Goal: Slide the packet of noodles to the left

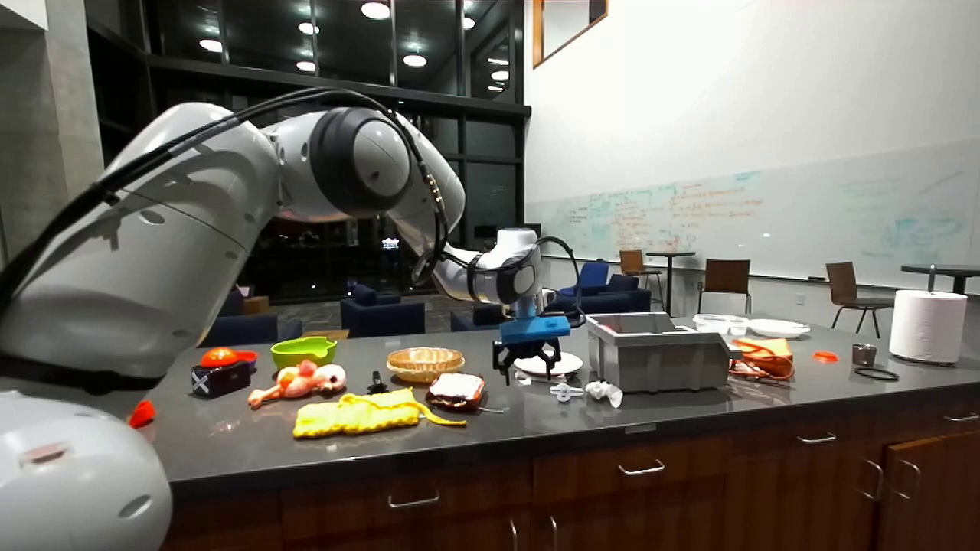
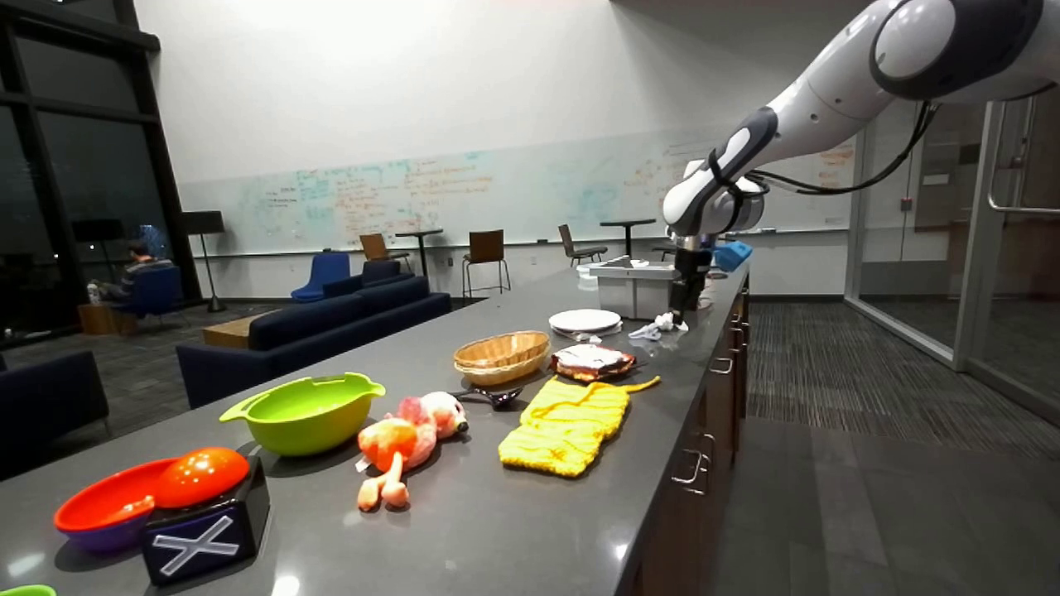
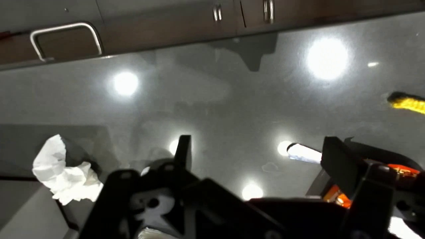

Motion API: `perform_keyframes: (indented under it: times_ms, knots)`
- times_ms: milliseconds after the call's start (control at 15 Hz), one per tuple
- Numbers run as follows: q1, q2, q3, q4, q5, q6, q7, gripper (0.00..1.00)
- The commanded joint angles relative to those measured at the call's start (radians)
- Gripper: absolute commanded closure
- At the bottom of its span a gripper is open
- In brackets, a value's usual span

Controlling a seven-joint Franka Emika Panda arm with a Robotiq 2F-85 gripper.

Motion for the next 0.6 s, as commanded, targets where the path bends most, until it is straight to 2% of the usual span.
perform_keyframes:
  times_ms: [0,400,467,533]
  knots:
    - [-0.008,-0.053,0.002,-0.01,-0.037,-0.108,0.025,0.0]
    - [-0.03,-0.116,0.036,-0.04,0.022,-0.196,-0.054,0.0]
    - [-0.014,-0.067,0.02,0.001,-0.002,-0.176,-0.016,0.0]
    - [-0.015,-0.075,0.023,-0.002,0.004,-0.182,-0.023,0.0]
